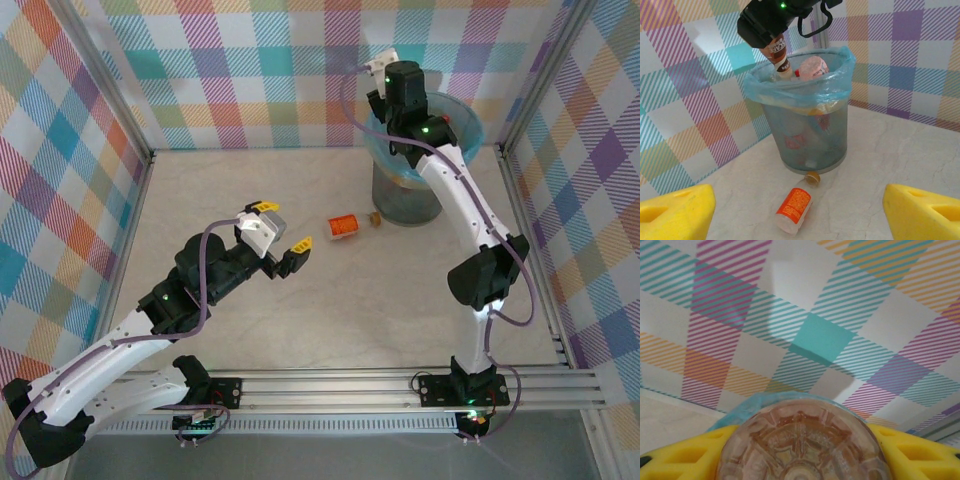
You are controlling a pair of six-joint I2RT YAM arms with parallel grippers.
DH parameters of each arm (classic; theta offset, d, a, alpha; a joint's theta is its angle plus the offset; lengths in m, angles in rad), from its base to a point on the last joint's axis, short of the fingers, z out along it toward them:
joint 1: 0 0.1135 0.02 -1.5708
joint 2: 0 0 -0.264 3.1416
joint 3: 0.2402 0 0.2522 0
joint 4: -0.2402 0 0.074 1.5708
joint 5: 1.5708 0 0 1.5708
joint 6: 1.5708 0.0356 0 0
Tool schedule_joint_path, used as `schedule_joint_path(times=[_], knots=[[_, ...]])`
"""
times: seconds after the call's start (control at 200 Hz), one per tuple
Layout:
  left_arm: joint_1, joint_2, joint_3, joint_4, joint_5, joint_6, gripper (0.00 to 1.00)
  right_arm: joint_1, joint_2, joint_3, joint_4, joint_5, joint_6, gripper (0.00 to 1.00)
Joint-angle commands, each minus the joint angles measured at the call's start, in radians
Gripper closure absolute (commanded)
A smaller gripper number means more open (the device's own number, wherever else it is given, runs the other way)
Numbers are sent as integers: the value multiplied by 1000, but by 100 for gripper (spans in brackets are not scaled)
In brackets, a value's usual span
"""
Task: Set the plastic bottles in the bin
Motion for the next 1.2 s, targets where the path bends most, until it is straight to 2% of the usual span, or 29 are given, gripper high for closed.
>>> schedule_joint_path(times=[0.0, 0.335, 0.545, 0.93, 1.195], knots=[[14, -4, -11, 29, 23, -21, 14, -20, 43, 41, 39, 27, -15, 36], [26, 11, -18, 36, 35, -38, 14, -18, 45, 53, 21, -9, 80, 30], [31, 12, -15, 24, 38, -39, 14, -18, 59, 61, -22, 2, 127, 18], [44, 8, -14, 8, 38, -45, 13, -21, 62, 69, -73, 0, 191, 20], [70, 57, 15, -50, 35, -65, 12, -18, -4, 88, -171, -145, 320, 21]])
